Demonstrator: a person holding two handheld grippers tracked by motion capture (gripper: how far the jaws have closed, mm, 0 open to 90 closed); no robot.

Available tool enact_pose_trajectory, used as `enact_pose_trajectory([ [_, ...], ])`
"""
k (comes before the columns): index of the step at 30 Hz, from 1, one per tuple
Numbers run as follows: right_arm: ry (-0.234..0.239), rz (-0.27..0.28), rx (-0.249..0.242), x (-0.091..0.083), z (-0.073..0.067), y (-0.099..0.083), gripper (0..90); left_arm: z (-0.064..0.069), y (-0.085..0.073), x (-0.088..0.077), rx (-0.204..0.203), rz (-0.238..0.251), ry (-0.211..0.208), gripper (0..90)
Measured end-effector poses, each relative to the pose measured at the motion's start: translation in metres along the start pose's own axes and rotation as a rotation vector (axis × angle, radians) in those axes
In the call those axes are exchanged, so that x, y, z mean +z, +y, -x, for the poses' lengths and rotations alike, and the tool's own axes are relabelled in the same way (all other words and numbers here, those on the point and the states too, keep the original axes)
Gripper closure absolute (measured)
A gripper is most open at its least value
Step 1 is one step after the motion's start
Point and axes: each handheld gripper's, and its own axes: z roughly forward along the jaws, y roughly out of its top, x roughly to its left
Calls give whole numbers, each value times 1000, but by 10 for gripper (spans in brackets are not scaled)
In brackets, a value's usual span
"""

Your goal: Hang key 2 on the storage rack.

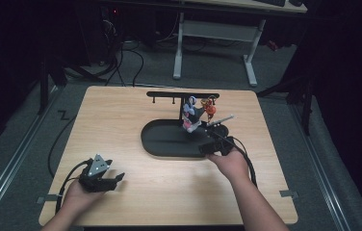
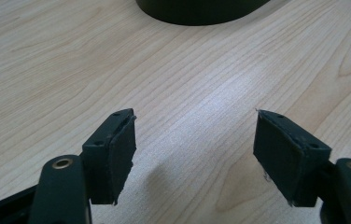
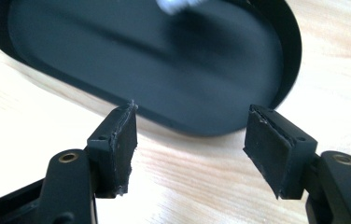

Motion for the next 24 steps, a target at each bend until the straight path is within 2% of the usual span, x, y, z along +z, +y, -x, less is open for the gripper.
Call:
enact_pose_trajectory([
  [2, 9, 30, 22, 3, 4, -13, 345, 1, 0, 1, 4, -2, -2, 299],
  [7, 1, 100, 12, 9, 9, -42, 344, 3, 0, 2, 13, -12, -9, 299],
  [11, 1, 179, 1, 16, 13, -71, 339, 4, 0, 3, 16, -14, -12, 299],
  [15, 8, 240, 26, 22, 15, -98, 339, 5, 0, 4, 19, -18, -18, 299],
  [20, 5, 314, 42, 24, 15, -124, 333, 7, -1, 5, 19, -24, -25, 299],
  [24, -8, 388, 46, 24, 9, -142, 328, 8, -1, 6, 21, -22, -29, 299],
])
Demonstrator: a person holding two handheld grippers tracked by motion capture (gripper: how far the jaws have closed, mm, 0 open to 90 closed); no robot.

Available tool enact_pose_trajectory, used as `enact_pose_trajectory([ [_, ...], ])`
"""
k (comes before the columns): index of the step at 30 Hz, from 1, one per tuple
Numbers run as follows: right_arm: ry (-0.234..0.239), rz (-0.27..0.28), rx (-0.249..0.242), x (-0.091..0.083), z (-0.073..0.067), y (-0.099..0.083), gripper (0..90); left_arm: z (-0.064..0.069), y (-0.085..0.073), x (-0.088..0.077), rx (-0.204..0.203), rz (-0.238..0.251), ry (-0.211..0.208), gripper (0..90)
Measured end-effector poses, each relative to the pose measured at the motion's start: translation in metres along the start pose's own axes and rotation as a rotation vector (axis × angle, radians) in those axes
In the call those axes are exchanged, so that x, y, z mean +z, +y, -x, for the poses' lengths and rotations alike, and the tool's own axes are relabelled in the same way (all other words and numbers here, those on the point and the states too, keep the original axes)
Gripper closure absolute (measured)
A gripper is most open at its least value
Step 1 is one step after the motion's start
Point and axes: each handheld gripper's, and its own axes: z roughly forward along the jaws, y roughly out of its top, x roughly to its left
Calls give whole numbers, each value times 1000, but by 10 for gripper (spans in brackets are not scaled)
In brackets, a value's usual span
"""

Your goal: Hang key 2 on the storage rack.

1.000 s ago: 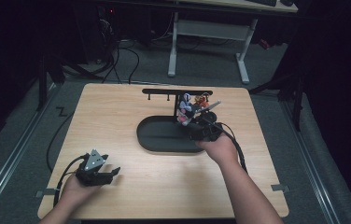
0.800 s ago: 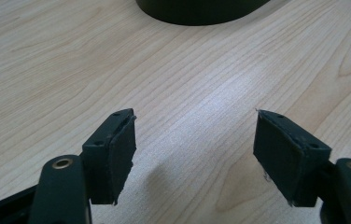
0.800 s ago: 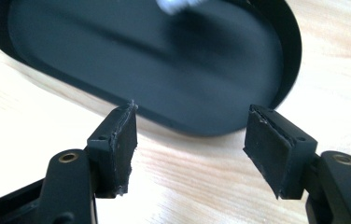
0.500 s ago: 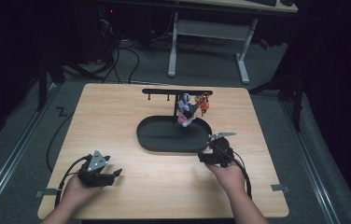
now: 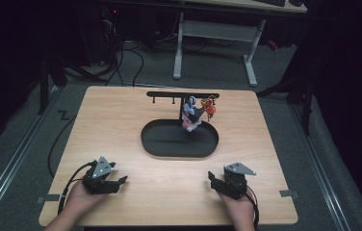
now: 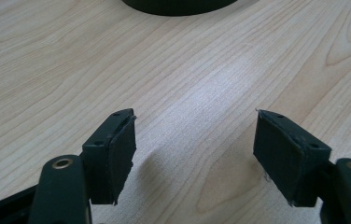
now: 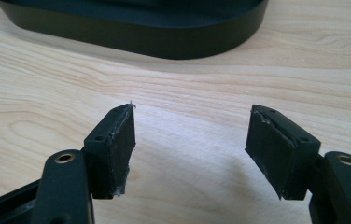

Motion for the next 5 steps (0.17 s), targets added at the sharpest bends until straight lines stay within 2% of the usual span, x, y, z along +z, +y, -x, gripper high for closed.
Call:
enact_pose_trajectory([
  [2, 4, 43, 0, -4, -5, -9, 324, 0, -1, 0, -4, -3, -2, 299],
  [4, 29, 35, -31, -7, -10, -9, 296, 1, -1, 0, -6, -5, -4, 298],
  [5, 30, 41, -63, -9, -12, -7, 296, 1, -1, -1, -4, -4, -6, 298],
])
